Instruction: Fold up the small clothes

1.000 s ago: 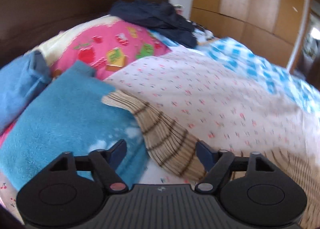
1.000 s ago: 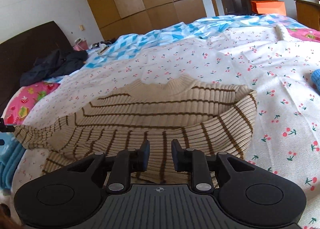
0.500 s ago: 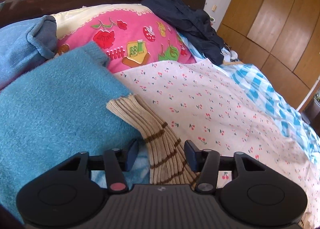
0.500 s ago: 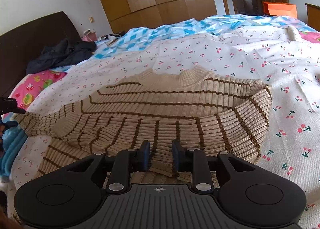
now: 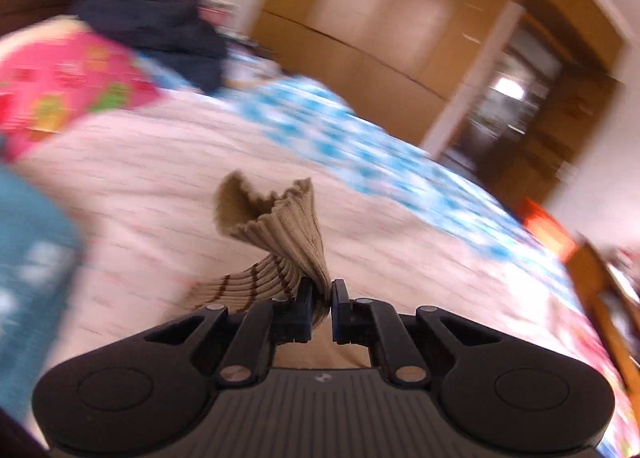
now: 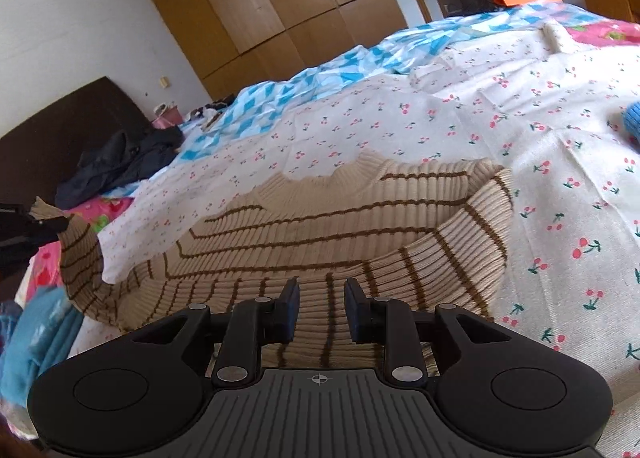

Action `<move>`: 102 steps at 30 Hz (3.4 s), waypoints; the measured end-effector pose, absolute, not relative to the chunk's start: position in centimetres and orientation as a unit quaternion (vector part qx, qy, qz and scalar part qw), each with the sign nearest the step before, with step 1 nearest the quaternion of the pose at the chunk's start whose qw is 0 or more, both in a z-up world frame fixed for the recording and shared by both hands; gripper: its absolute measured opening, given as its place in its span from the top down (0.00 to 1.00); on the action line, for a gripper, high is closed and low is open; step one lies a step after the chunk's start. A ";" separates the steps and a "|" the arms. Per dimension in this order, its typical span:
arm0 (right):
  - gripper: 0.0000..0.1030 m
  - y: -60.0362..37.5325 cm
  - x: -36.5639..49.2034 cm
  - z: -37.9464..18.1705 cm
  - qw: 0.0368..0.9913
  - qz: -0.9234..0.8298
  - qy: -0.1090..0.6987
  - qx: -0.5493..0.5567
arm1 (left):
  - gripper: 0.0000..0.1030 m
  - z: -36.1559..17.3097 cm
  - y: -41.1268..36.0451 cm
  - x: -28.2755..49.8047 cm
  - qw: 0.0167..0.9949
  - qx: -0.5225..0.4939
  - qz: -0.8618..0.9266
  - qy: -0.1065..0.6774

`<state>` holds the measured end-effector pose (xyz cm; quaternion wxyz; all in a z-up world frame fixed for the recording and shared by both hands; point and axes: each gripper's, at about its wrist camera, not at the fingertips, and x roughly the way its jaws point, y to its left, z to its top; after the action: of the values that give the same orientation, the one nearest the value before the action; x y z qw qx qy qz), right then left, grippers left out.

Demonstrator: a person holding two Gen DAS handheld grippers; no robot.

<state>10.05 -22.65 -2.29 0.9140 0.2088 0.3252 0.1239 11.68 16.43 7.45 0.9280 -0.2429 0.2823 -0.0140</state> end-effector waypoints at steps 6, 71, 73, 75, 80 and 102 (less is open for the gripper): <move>0.75 -26.4 10.8 -3.0 0.889 0.100 0.342 0.288 | 0.61 7.4 2.3 10.7 0.924 -0.103 -0.174 0.324; 0.61 -15.1 15.5 -4.2 0.801 0.033 0.422 0.422 | 0.52 -1.6 10.5 7.8 0.928 -0.156 -0.046 0.335; 0.61 -15.1 15.1 -4.2 0.796 0.033 0.420 0.434 | 0.52 -1.6 10.7 7.8 0.927 -0.160 -0.045 0.335; 0.61 -14.9 14.7 -4.0 0.795 0.037 0.422 0.435 | 0.52 -1.5 10.8 7.8 0.927 -0.164 -0.046 0.335; 0.61 -14.3 14.9 -4.2 0.806 0.024 0.408 0.429 | 0.52 -1.5 10.9 7.7 0.926 -0.169 -0.051 0.333; 0.91 -21.9 12.3 1.2 0.870 -0.001 0.338 0.358 | 0.44 -0.3 10.9 6.1 0.952 -0.146 -0.033 0.269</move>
<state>12.35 -21.90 1.18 0.8703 0.3584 0.3379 -0.0007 6.10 10.94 -0.28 0.9516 -0.1455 0.2686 -0.0333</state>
